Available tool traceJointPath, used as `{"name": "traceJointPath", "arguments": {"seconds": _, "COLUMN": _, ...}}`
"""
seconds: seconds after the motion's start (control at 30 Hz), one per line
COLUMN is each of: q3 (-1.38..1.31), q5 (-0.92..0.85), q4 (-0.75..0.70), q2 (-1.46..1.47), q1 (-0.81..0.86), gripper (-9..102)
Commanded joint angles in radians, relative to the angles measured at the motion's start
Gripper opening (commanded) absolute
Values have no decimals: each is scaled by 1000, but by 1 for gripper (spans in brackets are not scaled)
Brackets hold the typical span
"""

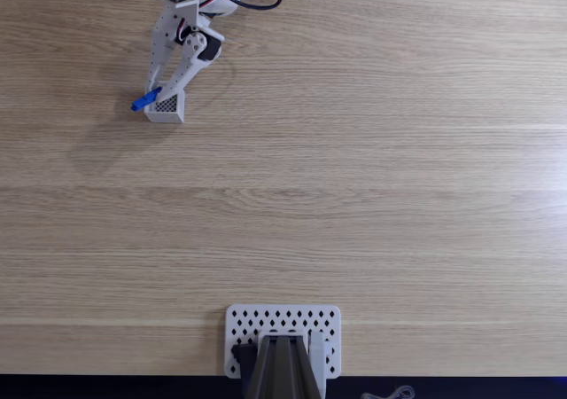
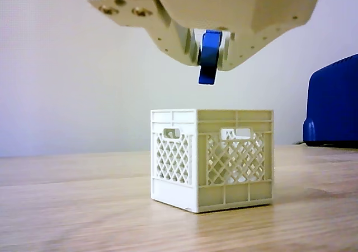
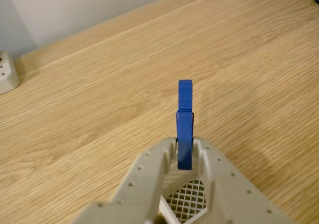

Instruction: Grasp a peg and put it in the crate.

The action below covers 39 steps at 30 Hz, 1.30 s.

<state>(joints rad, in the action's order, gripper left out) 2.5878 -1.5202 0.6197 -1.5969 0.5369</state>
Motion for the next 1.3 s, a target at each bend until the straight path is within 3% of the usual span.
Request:
{"name": "traceJointPath", "arguments": {"seconds": 0.0, "q3": -28, "q5": 14, "q4": -2, "q2": -12, "q1": 3, "gripper": 7}}
{"name": "traceJointPath", "arguments": {"seconds": 0.13, "q3": -28, "q5": 14, "q4": -2, "q2": -11, "q1": 6, "gripper": 19}}
{"name": "traceJointPath", "arguments": {"seconds": 0.23, "q3": -28, "q5": 14, "q4": -2, "q2": -14, "q1": 6, "gripper": 22}}
{"name": "traceJointPath", "arguments": {"seconds": 0.37, "q3": -31, "q5": 14, "q4": -2, "q2": -15, "q1": 6, "gripper": 16}}
{"name": "traceJointPath", "arguments": {"seconds": 0.53, "q3": -28, "q5": 14, "q4": -2, "q2": -21, "q1": 5, "gripper": -3}}
{"name": "traceJointPath", "arguments": {"seconds": 0.7, "q3": -31, "q5": 74, "q4": -46, "q2": -61, "q1": 2, "gripper": 0}}
{"name": "traceJointPath", "arguments": {"seconds": 0.93, "q3": -38, "q5": 305, "q4": -296, "q2": -250, "q1": -120, "gripper": 0}}
{"name": "traceJointPath", "arguments": {"seconds": 1.27, "q3": -28, "q5": 956, "q4": -856, "q2": -746, "q1": -465, "gripper": 0}}
